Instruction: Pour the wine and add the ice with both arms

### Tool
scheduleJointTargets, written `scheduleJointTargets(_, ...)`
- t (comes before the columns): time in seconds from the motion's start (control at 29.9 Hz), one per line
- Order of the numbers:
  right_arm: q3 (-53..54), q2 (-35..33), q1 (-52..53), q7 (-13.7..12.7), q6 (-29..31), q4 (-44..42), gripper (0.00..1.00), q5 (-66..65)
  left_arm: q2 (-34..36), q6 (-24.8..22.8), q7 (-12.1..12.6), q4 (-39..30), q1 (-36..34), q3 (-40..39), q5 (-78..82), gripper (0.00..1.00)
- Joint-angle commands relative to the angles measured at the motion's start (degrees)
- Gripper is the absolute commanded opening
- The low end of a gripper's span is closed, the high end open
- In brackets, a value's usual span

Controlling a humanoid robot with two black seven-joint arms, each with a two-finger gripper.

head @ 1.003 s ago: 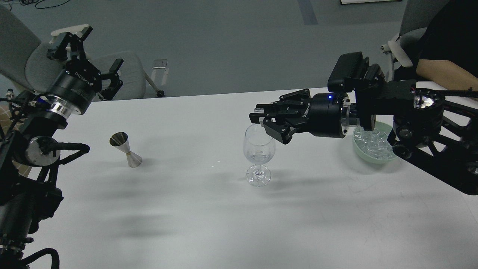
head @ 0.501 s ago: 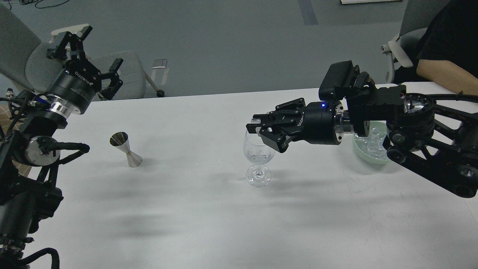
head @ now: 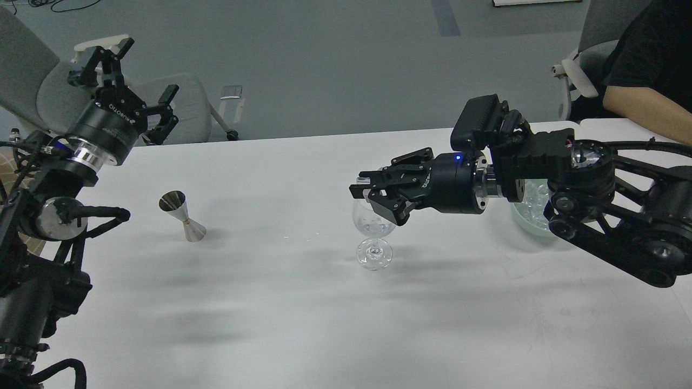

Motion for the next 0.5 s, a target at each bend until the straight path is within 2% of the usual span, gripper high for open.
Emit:
scheduleJointTargets(0.0,0.0,0.2,0.0,-0.3,0.0,-0.1,0.20,0.1,0.1,0.0,0.0,0.0,-0.1,0.0,0.0,0.98)
scheduleJointTargets(0.2,0.0,0.2,0.0,-0.3,0.0,-0.1,0.35,0.1,0.1,0.0,0.0,0.0,-0.1,0.0,0.0,0.98)
scheduleJointTargets(0.47,0.1,0.2,0.0,-0.6,0.0,-0.1,0.47,0.1,0.2,0.0,0.0,0.0,-0.1,0.0,0.0,0.98)
